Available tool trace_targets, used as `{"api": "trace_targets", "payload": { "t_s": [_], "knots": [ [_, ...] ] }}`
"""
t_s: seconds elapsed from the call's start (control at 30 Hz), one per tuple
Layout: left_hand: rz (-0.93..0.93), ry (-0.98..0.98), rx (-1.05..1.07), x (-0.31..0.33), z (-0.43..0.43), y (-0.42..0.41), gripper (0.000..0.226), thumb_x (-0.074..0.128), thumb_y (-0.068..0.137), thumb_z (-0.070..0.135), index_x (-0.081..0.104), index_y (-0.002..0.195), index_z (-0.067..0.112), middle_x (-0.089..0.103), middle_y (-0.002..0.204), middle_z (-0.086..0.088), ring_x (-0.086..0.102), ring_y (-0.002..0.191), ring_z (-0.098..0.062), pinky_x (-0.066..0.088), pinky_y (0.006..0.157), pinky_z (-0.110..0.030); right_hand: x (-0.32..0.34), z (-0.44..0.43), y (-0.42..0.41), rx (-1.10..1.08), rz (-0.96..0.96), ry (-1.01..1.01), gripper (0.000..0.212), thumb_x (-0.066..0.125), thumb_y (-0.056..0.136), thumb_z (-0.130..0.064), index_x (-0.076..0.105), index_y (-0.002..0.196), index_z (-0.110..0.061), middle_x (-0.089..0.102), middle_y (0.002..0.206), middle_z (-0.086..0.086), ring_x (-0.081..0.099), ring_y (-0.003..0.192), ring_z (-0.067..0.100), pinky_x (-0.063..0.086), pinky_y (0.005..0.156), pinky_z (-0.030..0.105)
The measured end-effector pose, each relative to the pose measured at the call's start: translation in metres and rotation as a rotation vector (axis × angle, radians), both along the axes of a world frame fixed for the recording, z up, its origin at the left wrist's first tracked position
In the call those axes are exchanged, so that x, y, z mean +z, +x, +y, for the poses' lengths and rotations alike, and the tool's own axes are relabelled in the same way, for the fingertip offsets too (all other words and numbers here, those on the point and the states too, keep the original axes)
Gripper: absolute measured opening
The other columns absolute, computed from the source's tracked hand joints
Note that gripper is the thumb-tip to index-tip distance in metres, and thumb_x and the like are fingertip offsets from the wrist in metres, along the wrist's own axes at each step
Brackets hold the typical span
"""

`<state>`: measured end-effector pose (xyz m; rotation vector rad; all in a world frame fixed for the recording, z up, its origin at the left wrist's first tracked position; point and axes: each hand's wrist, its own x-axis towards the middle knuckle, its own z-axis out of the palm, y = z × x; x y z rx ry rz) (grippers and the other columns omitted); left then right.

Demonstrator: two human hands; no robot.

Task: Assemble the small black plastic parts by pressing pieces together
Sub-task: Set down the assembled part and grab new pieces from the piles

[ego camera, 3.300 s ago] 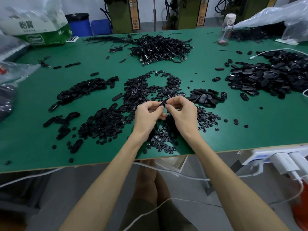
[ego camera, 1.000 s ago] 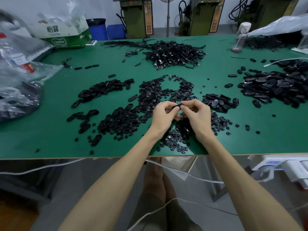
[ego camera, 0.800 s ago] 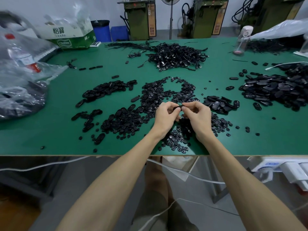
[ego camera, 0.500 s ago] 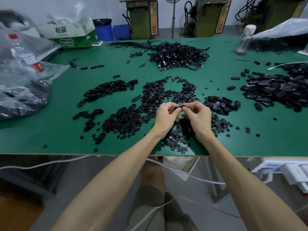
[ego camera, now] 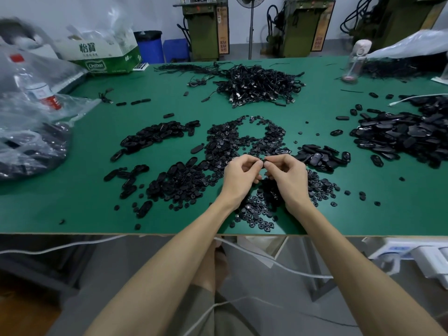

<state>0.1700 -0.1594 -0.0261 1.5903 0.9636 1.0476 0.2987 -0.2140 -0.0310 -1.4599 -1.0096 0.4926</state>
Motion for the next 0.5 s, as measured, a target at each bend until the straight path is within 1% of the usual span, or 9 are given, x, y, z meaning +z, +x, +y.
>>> {"api": "trace_targets", "payload": {
  "t_s": [0.1, 0.17, 0.23, 0.27, 0.33, 0.4, 0.43, 0.47, 0.5],
  "knots": [
    [0.048, 0.050, 0.004, 0.000, 0.000, 0.003, 0.012, 0.065, 0.101, 0.013, 0.071, 0.108, 0.006, 0.070, 0.100, -0.011, 0.070, 0.075, -0.012, 0.059, 0.067, -0.028, 0.000, -0.001, 0.000, -0.017, 0.040, 0.012, 0.009, 0.074, 0.092, -0.017, 0.077, 0.096, -0.025, 0.075, 0.083, -0.006, 0.068, 0.076, 0.009, 0.054, 0.071, 0.023],
    [0.108, 0.119, 0.023, 0.001, 0.001, 0.005, 0.013, 0.063, 0.101, 0.012, 0.070, 0.112, 0.009, 0.065, 0.109, -0.007, 0.068, 0.090, -0.013, 0.060, 0.077, -0.033, -0.001, 0.000, 0.002, -0.023, 0.064, 0.022, 0.011, 0.074, 0.092, -0.017, 0.077, 0.096, -0.026, 0.075, 0.086, -0.006, 0.067, 0.078, 0.008, 0.054, 0.072, 0.024],
    [0.165, 0.245, 0.077, 0.003, -0.002, 0.006, 0.018, 0.060, 0.100, 0.007, 0.066, 0.116, 0.010, 0.056, 0.117, -0.002, 0.061, 0.102, -0.008, 0.055, 0.088, -0.028, -0.001, 0.000, 0.003, -0.027, 0.104, 0.023, 0.011, 0.073, 0.092, -0.014, 0.077, 0.097, -0.024, 0.075, 0.088, -0.004, 0.067, 0.081, 0.010, 0.057, 0.076, 0.028],
    [0.196, 0.344, 0.114, 0.004, -0.004, 0.006, 0.021, 0.059, 0.099, 0.004, 0.064, 0.119, 0.009, 0.050, 0.121, -0.002, 0.057, 0.107, -0.008, 0.052, 0.092, -0.023, 0.000, 0.001, 0.004, -0.026, 0.141, 0.021, 0.012, 0.073, 0.092, -0.012, 0.077, 0.098, -0.022, 0.076, 0.088, -0.002, 0.068, 0.082, 0.011, 0.058, 0.076, 0.029],
    [0.261, 0.559, 0.136, 0.006, -0.008, 0.007, 0.023, 0.057, 0.096, -0.001, 0.062, 0.117, 0.006, 0.044, 0.123, -0.005, 0.050, 0.116, -0.013, 0.044, 0.100, -0.018, 0.003, 0.002, 0.008, -0.040, 0.305, 0.035, 0.013, 0.073, 0.093, -0.007, 0.077, 0.098, -0.018, 0.076, 0.085, -0.001, 0.069, 0.079, 0.010, 0.057, 0.072, 0.025],
    [0.255, 0.640, 0.088, 0.008, -0.011, 0.010, 0.022, 0.057, 0.093, -0.006, 0.065, 0.109, 0.007, 0.048, 0.119, -0.005, 0.052, 0.115, -0.014, 0.043, 0.101, -0.019, 0.010, 0.003, 0.015, -0.090, 0.616, 0.079, 0.013, 0.071, 0.093, -0.003, 0.075, 0.099, -0.014, 0.076, 0.082, -0.002, 0.069, 0.075, 0.008, 0.055, 0.069, 0.021],
    [0.209, 0.585, 0.080, 0.012, -0.012, 0.012, 0.022, 0.057, 0.093, -0.006, 0.067, 0.103, 0.011, 0.053, 0.115, -0.003, 0.056, 0.108, -0.013, 0.046, 0.096, -0.019, 0.013, 0.003, 0.018, -0.114, 0.781, 0.101, 0.012, 0.070, 0.093, -0.002, 0.074, 0.100, -0.011, 0.076, 0.080, -0.002, 0.069, 0.075, 0.008, 0.054, 0.069, 0.020],
    [0.130, 0.450, 0.103, 0.018, -0.009, 0.013, 0.024, 0.058, 0.093, -0.005, 0.069, 0.097, 0.016, 0.059, 0.110, 0.001, 0.060, 0.099, -0.010, 0.049, 0.088, -0.018, 0.016, 0.003, 0.020, -0.125, 0.910, 0.116, 0.012, 0.069, 0.094, -0.001, 0.073, 0.102, -0.009, 0.075, 0.079, -0.002, 0.068, 0.075, 0.009, 0.054, 0.068, 0.020],
    [0.017, 0.233, 0.125, 0.025, -0.005, 0.013, 0.026, 0.058, 0.095, -0.002, 0.071, 0.093, 0.020, 0.066, 0.104, 0.005, 0.063, 0.091, -0.008, 0.051, 0.081, -0.017, 0.017, 0.002, 0.022, -0.116, 0.996, 0.127, 0.013, 0.068, 0.094, -0.001, 0.072, 0.104, -0.008, 0.074, 0.080, -0.001, 0.068, 0.075, 0.009, 0.055, 0.069, 0.019]
  ]
}}
